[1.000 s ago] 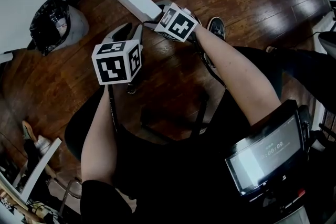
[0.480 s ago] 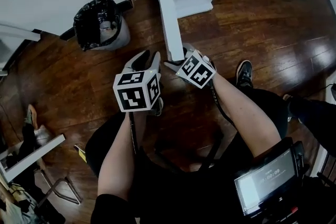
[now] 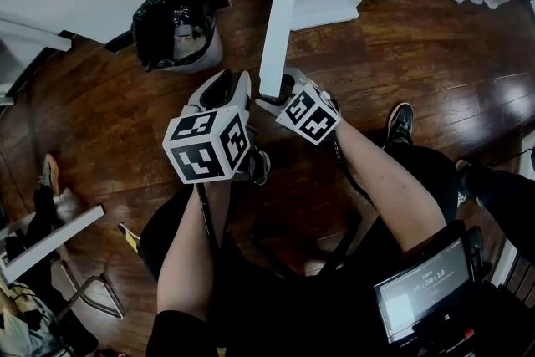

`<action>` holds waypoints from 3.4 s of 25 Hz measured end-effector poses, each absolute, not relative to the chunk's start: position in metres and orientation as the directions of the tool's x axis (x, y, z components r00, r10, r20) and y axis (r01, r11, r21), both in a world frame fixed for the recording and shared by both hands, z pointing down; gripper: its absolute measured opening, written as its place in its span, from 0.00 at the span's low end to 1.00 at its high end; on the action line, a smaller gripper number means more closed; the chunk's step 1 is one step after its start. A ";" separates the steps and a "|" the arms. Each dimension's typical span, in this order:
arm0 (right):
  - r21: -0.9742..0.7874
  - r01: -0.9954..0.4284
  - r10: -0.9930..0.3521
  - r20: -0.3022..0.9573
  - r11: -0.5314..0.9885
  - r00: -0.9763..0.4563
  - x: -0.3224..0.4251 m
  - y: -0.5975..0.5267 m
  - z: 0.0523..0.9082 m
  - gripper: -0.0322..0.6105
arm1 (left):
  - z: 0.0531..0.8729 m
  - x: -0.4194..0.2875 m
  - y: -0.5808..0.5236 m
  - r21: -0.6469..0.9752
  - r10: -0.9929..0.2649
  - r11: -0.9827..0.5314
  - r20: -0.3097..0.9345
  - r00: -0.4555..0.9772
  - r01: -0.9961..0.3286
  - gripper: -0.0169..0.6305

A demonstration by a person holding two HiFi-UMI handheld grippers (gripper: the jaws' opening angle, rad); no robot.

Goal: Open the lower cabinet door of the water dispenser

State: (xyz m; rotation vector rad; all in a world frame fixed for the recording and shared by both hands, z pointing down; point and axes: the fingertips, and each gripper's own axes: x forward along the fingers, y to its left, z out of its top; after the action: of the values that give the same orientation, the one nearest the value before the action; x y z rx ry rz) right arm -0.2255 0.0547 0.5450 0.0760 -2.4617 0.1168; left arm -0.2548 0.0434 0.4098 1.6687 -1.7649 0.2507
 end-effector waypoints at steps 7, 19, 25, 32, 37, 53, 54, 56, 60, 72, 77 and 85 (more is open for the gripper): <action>-0.090 -0.107 -0.034 0.588 0.990 -0.808 -0.257 0.055 0.539 0.42 | 0.415 -0.272 0.056 0.321 -0.802 0.188 0.596 0.044 -0.928 0.22; -0.115 -0.200 -0.113 0.521 0.973 -0.846 -0.315 0.043 0.535 0.45 | 0.441 -0.288 0.061 0.257 -0.753 0.191 0.658 0.027 -0.947 0.21; -0.091 -0.212 -0.138 0.507 0.973 -0.851 -0.327 0.040 0.535 0.45 | 0.457 -0.299 0.056 0.254 -0.740 0.233 0.673 -0.002 -0.939 0.23; -0.010 -0.139 -0.110 0.557 0.990 -0.823 -0.303 0.043 0.530 0.40 | 0.463 -0.307 0.052 0.223 -0.725 0.241 0.688 -0.023 -0.944 0.25; -0.020 -0.200 -0.156 0.554 0.980 -0.818 -0.258 0.019 0.520 0.38 | 0.464 -0.314 0.049 0.197 -0.717 0.266 0.695 -0.057 -0.944 0.26; -0.007 -0.365 -0.327 0.427 0.931 -0.843 -0.135 -0.032 0.409 0.31 | 0.411 -0.248 0.050 0.323 -0.767 0.274 0.642 -0.003 -0.906 0.24; -0.016 -0.382 -0.342 0.414 0.924 -0.844 -0.127 -0.036 0.403 0.30 | 0.394 -0.235 0.038 0.364 -0.802 0.235 0.596 0.031 -0.901 0.24; -0.026 -0.414 -0.372 0.389 0.910 -0.843 -0.109 -0.045 0.388 0.28 | 0.361 -0.205 0.012 0.406 -0.857 0.140 0.506 0.095 -0.903 0.23; -0.042 -0.486 -0.445 0.338 0.873 -0.829 -0.065 -0.068 0.354 0.20 | 0.315 -0.142 -0.026 0.421 -0.894 -0.025 0.397 0.209 -0.907 0.23; -0.143 -0.604 -0.590 0.130 0.784 -0.797 -0.005 -0.107 0.256 0.06 | 0.266 -0.058 -0.069 0.168 -0.915 -0.245 0.286 0.285 -0.955 0.19; -0.073 -0.566 -0.556 0.116 0.821 -0.823 -0.020 -0.096 0.253 0.06 | 0.259 -0.057 -0.070 0.114 -0.921 -0.276 0.255 0.296 -0.954 0.19; -0.068 -0.536 -0.524 0.141 0.841 -0.840 -0.030 -0.079 0.244 0.06 | 0.237 -0.050 -0.071 0.095 -0.926 -0.300 0.210 0.314 -0.949 0.19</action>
State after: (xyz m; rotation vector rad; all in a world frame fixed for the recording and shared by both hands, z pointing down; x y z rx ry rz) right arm -0.0297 -0.0795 0.2444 0.8383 -2.9015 0.1592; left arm -0.0503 -0.0708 0.2365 2.3761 -1.7221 0.1701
